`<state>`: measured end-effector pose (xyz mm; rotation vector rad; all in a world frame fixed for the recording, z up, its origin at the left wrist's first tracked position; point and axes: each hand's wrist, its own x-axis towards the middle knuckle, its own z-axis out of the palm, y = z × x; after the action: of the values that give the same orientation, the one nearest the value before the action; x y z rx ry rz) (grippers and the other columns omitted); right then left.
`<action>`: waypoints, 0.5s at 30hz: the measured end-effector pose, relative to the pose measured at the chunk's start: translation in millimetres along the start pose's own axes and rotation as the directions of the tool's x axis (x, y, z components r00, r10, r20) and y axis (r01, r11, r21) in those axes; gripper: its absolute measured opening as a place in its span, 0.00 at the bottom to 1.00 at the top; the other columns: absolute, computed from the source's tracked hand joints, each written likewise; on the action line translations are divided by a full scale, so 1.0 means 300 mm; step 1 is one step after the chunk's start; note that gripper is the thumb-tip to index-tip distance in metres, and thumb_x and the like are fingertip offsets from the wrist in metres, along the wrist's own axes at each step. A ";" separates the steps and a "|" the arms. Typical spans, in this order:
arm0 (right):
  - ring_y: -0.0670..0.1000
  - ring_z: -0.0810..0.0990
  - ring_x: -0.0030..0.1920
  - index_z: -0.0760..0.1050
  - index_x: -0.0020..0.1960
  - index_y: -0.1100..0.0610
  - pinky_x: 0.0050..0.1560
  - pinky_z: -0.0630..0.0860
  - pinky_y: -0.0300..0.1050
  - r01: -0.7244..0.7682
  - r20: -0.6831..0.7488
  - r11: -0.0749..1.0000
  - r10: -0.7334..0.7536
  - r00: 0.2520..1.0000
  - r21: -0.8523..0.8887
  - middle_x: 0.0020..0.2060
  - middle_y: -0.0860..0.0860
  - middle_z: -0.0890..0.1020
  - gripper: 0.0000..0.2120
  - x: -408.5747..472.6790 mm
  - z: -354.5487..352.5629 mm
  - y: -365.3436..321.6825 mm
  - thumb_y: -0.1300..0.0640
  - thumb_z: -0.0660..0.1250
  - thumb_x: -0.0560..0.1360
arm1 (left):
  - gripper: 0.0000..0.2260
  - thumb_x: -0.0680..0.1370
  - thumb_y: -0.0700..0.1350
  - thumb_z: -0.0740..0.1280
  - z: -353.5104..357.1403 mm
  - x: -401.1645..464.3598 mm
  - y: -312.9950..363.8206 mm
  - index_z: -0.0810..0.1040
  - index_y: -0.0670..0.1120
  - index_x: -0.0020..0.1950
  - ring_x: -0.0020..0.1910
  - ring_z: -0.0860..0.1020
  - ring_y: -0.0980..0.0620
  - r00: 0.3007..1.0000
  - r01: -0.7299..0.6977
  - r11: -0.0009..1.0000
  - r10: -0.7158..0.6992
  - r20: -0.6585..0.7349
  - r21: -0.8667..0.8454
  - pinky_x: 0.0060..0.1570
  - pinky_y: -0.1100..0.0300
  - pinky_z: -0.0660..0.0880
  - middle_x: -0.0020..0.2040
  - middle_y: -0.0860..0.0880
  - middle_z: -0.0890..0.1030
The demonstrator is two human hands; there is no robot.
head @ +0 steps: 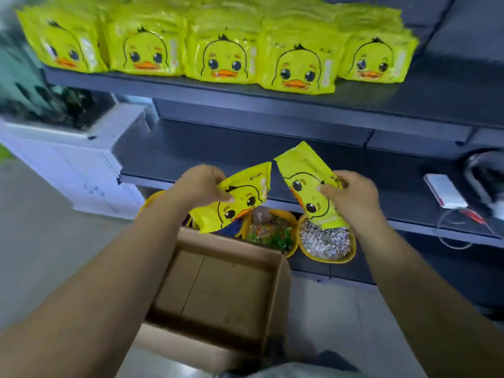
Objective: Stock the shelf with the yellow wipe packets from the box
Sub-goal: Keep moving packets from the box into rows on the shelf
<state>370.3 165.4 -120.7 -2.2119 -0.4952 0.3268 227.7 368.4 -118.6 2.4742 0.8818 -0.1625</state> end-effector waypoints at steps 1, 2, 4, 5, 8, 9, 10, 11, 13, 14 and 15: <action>0.55 0.79 0.52 0.78 0.57 0.56 0.52 0.73 0.46 0.023 -0.018 1.000 -0.023 1.000 0.019 0.50 0.54 0.82 0.14 0.005 -0.053 -0.005 0.58 0.70 0.71 | 0.14 0.70 0.51 0.73 -0.026 -0.008 0.047 0.78 0.43 0.48 0.40 0.72 0.49 1.000 -0.027 0.999 0.027 -0.012 0.033 0.32 0.61 0.64 0.39 0.47 0.76; 0.53 0.78 0.51 0.78 0.57 0.56 0.53 0.73 0.46 0.051 -0.032 0.998 -0.050 0.998 0.030 0.50 0.53 0.81 0.14 0.012 -0.098 -0.010 0.58 0.70 0.71 | 0.12 0.70 0.51 0.73 -0.051 -0.017 0.089 0.77 0.44 0.46 0.37 0.72 0.50 0.999 -0.042 0.998 0.044 -0.023 0.047 0.30 0.62 0.64 0.36 0.48 0.75; 0.50 0.77 0.48 0.78 0.57 0.56 0.52 0.72 0.44 0.087 -0.039 0.995 -0.085 0.996 0.048 0.47 0.51 0.79 0.14 0.022 -0.190 -0.011 0.58 0.70 0.71 | 0.11 0.70 0.50 0.73 -0.090 -0.035 0.179 0.76 0.46 0.44 0.33 0.71 0.53 0.997 -0.073 0.995 0.075 -0.037 0.062 0.30 0.62 0.63 0.33 0.50 0.74; 0.49 0.76 0.47 0.78 0.56 0.55 0.50 0.71 0.42 0.099 -0.034 0.993 -0.097 0.995 0.063 0.45 0.49 0.78 0.13 0.026 -0.232 -0.006 0.58 0.70 0.71 | 0.11 0.70 0.50 0.73 -0.103 -0.042 0.220 0.78 0.45 0.44 0.34 0.72 0.52 0.995 -0.087 0.994 0.090 -0.041 0.073 0.31 0.61 0.64 0.34 0.48 0.75; 0.47 0.76 0.44 0.79 0.54 0.52 0.42 0.71 0.38 0.131 -0.017 0.987 -0.130 0.991 0.096 0.41 0.46 0.78 0.12 0.056 -0.363 0.032 0.59 0.70 0.71 | 0.10 0.70 0.49 0.73 -0.125 -0.054 0.345 0.80 0.45 0.46 0.39 0.75 0.48 0.991 -0.108 0.991 0.113 -0.064 0.076 0.36 0.59 0.66 0.41 0.43 0.80; 0.46 0.76 0.43 0.79 0.54 0.51 0.40 0.70 0.37 0.142 -0.010 0.984 -0.142 0.990 0.106 0.39 0.45 0.78 0.12 0.068 -0.415 0.043 0.59 0.70 0.71 | 0.10 0.70 0.49 0.73 -0.130 -0.058 0.394 0.79 0.45 0.46 0.39 0.74 0.49 0.991 -0.108 0.992 0.112 -0.072 0.061 0.36 0.59 0.66 0.40 0.44 0.79; 0.46 0.76 0.43 0.78 0.53 0.50 0.40 0.70 0.37 0.152 0.001 0.981 -0.153 0.988 0.118 0.38 0.43 0.77 0.12 0.081 -0.459 0.056 0.59 0.70 0.71 | 0.10 0.70 0.49 0.73 -0.130 -0.059 0.436 0.79 0.46 0.45 0.38 0.73 0.50 0.991 -0.110 0.993 0.112 -0.068 0.039 0.36 0.59 0.65 0.39 0.45 0.78; 0.46 0.77 0.43 0.78 0.53 0.49 0.43 0.71 0.39 0.166 0.014 0.978 -0.169 0.986 0.128 0.38 0.43 0.77 0.12 0.098 -0.511 0.067 0.59 0.70 0.71 | 0.10 0.70 0.49 0.73 -0.130 -0.058 0.487 0.78 0.45 0.44 0.36 0.71 0.51 0.991 -0.117 0.993 0.118 -0.059 0.032 0.35 0.59 0.64 0.36 0.47 0.75; 0.48 0.78 0.43 0.79 0.54 0.51 0.47 0.74 0.41 0.194 0.041 0.974 -0.200 0.979 0.118 0.38 0.44 0.78 0.12 0.129 -0.594 0.083 0.60 0.70 0.71 | 0.08 0.70 0.48 0.73 -0.130 -0.051 0.573 0.77 0.45 0.40 0.30 0.66 0.54 0.990 -0.135 0.990 0.136 -0.025 0.025 0.31 0.60 0.60 0.30 0.50 0.70; 0.49 0.78 0.43 0.79 0.54 0.52 0.48 0.75 0.43 0.218 0.045 0.970 -0.224 0.974 0.112 0.37 0.43 0.78 0.12 0.147 -0.645 0.087 0.60 0.70 0.71 | 0.09 0.70 0.48 0.74 -0.131 -0.038 0.622 0.76 0.46 0.37 0.28 0.65 0.55 0.989 -0.150 0.989 0.150 -0.014 0.011 0.29 0.61 0.58 0.28 0.52 0.67; 0.49 0.78 0.43 0.79 0.53 0.52 0.49 0.76 0.45 0.238 0.043 0.966 -0.243 0.969 0.102 0.36 0.43 0.78 0.12 0.162 -0.690 0.091 0.61 0.70 0.71 | 0.09 0.69 0.47 0.74 -0.131 -0.027 0.665 0.75 0.47 0.35 0.26 0.64 0.57 0.987 -0.161 0.987 0.161 -0.008 -0.005 0.28 0.63 0.58 0.26 0.53 0.66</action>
<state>501.0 31.8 -15.8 -2.0275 -0.7554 0.2765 343.0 251.2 1.4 2.5289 0.6808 -0.0942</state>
